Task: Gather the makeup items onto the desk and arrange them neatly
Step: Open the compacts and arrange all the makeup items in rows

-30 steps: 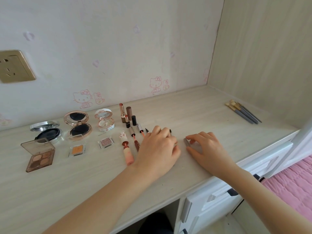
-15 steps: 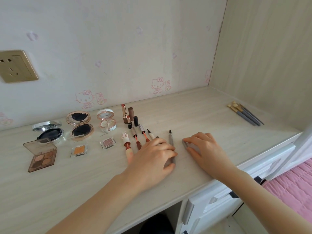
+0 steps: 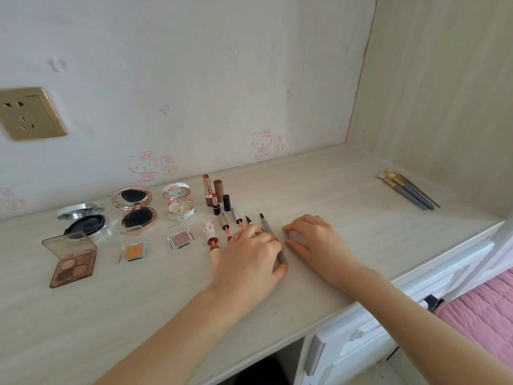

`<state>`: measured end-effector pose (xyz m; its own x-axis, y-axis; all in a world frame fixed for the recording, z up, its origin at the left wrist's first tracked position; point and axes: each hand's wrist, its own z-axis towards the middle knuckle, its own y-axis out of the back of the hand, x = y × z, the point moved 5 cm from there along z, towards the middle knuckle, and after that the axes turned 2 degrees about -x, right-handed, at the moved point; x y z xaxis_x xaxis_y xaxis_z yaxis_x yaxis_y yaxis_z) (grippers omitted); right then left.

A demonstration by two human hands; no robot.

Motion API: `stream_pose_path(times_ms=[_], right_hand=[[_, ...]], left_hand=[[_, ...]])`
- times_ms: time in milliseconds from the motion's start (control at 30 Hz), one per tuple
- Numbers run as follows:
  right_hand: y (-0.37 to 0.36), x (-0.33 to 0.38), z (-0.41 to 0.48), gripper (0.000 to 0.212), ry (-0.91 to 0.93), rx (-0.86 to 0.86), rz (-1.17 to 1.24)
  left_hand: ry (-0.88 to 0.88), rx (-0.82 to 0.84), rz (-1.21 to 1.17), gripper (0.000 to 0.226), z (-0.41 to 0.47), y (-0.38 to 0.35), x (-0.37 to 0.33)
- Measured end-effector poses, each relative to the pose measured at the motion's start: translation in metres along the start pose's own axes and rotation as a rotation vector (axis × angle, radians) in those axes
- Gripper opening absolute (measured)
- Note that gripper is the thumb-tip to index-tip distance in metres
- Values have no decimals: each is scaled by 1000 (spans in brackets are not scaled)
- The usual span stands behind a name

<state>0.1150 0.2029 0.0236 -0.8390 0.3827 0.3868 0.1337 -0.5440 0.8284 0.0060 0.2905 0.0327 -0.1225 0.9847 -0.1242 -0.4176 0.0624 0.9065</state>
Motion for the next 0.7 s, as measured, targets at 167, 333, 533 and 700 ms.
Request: stream_pose_path(times_ms=[167, 333, 533, 700], right_hand=[[-6, 6, 8, 27, 45, 15, 27], [-9, 9, 13, 22, 80, 2, 45], [-10, 9, 13, 23, 115, -11, 63], [-8, 8, 10, 27, 114, -17, 63]], left_hand=[[14, 2, 3, 31, -1, 3, 5], [39, 13, -14, 32, -1, 3, 7], [63, 2, -22, 31, -2, 3, 9], [79, -4, -34, 31, -2, 4, 9]])
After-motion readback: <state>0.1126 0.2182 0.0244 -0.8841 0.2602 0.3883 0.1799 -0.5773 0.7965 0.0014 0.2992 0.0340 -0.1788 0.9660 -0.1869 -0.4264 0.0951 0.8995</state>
